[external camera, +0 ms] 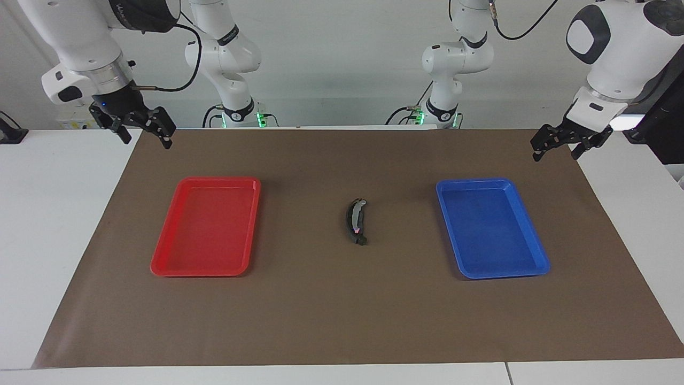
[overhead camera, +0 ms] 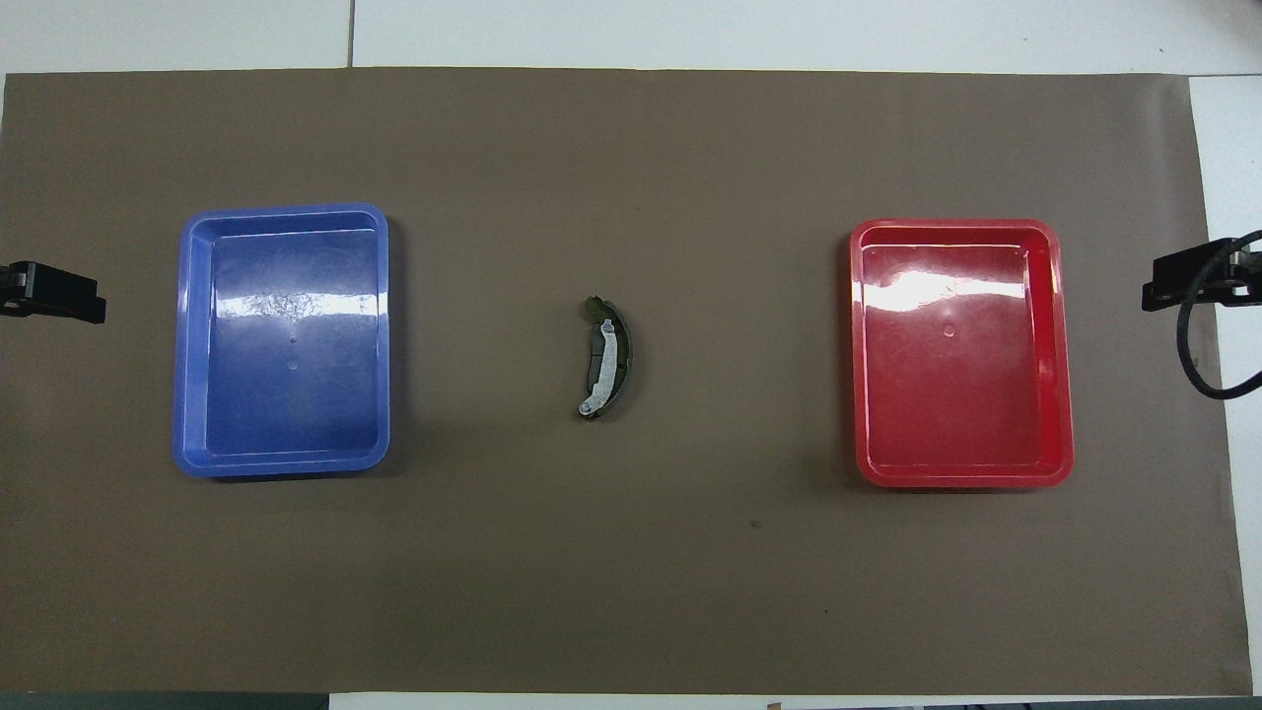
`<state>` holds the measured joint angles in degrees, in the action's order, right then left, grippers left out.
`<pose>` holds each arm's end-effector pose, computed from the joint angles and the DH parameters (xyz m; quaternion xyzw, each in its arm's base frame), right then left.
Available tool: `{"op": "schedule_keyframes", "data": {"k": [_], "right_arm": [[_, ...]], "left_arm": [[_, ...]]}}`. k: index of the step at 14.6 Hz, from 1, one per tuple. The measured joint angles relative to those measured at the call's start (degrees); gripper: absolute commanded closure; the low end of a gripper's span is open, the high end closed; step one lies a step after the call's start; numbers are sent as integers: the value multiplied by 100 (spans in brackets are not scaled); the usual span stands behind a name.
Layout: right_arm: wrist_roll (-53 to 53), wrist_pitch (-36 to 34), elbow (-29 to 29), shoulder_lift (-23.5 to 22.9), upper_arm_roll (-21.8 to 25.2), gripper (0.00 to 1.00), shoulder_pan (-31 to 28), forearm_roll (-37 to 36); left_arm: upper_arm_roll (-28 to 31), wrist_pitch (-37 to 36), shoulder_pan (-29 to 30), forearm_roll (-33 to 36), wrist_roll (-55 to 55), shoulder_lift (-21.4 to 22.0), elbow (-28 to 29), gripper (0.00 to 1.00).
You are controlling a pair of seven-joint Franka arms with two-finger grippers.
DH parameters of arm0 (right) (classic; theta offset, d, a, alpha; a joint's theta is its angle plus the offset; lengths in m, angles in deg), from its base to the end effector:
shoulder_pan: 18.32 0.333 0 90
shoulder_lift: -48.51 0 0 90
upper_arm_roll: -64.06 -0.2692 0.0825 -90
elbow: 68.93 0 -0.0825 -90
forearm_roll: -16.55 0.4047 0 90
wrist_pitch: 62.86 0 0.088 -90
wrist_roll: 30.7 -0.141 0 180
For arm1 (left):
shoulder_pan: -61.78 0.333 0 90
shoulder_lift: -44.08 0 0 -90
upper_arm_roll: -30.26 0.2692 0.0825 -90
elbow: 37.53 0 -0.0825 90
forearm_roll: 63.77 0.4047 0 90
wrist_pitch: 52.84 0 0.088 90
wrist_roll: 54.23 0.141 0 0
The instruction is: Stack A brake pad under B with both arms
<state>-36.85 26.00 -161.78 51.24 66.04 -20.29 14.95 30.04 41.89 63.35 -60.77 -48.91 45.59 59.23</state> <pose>0.5577 -0.0428 0.5446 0.9960 -0.0881 -0.0108 0.0133 0.5723 0.0204 0.5078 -0.9990 0.0369 0.0060 0.0258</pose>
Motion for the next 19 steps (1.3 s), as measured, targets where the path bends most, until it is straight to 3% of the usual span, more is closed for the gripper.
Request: {"op": "schedule_keyframes", "data": {"k": [19], "right_arm": [[117,-82,42,-12,-55,0,289,1]], "left_arm": [[-46,2,-264,-3,-10,0,19,0]]}}
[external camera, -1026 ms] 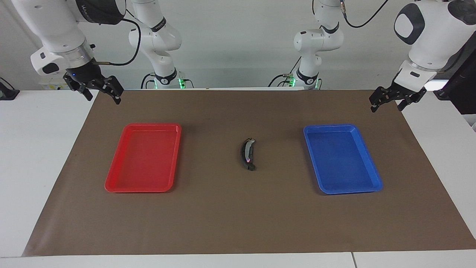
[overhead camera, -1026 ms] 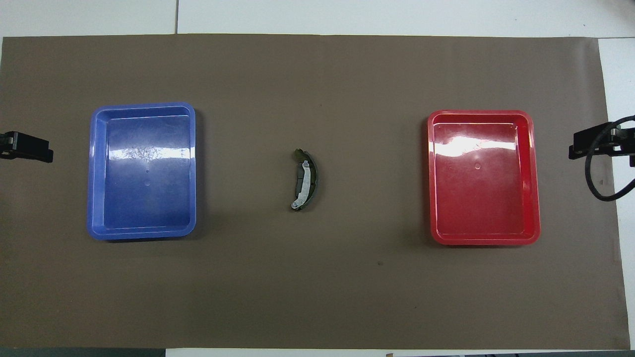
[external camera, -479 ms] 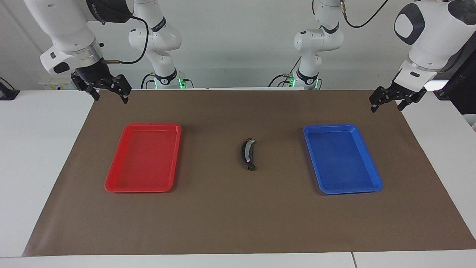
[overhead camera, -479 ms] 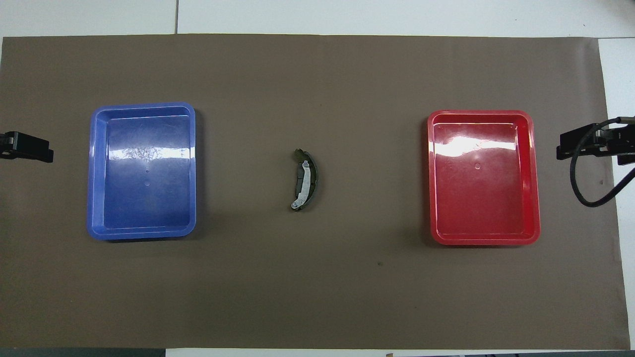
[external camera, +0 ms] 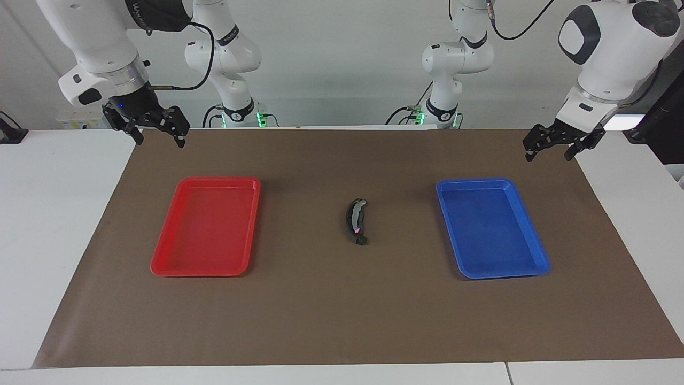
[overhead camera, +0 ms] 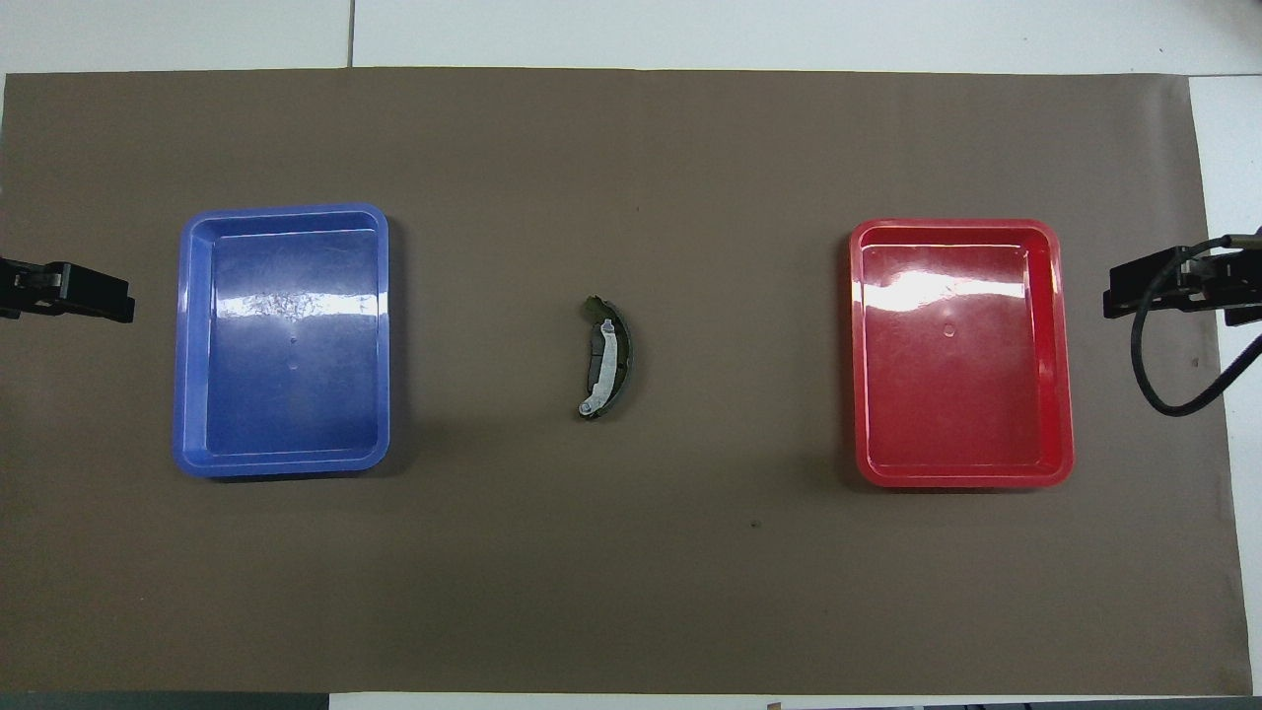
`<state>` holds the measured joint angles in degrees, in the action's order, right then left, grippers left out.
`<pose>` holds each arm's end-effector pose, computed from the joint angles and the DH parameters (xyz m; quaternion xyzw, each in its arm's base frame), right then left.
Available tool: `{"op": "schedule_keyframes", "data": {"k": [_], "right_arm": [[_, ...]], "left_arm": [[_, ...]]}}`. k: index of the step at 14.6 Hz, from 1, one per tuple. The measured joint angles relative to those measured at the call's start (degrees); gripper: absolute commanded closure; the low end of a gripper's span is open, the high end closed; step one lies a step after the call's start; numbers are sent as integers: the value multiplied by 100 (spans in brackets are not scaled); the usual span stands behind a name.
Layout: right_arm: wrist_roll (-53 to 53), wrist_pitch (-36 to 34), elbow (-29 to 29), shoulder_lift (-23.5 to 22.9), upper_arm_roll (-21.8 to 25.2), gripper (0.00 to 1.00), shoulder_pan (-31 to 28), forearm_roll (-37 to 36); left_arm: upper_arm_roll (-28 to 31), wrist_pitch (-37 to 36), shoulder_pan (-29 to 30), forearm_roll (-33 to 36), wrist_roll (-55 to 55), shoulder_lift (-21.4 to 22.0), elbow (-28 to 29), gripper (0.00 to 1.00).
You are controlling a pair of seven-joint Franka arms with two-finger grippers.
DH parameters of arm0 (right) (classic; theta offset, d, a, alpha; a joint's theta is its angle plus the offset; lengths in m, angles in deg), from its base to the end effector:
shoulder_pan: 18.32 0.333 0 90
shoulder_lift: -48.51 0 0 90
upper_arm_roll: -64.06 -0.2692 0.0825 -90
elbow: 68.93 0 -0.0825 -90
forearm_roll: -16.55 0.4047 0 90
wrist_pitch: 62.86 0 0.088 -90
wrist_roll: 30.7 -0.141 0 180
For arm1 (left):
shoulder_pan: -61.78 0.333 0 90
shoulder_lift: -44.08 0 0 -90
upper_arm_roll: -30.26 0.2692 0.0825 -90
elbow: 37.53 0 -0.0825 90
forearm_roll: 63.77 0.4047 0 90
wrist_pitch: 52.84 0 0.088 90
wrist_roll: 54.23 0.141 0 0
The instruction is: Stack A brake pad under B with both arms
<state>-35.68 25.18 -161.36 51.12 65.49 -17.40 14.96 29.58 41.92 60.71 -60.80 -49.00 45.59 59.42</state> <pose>0.5581 -0.0092 0.5458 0.9986 -0.0481 -0.0150 0.0139 0.5724 -0.0106 0.5062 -0.9976 0.0631 0.0067 0.0258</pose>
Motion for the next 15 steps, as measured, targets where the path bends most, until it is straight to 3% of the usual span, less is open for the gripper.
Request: {"op": "schedule_keyframes", "data": {"k": [15], "right_arm": [[9,-48,6,4,-6,0,54,0]], "left_arm": [[50,4,-81,0,-25,0,25,0]]}}
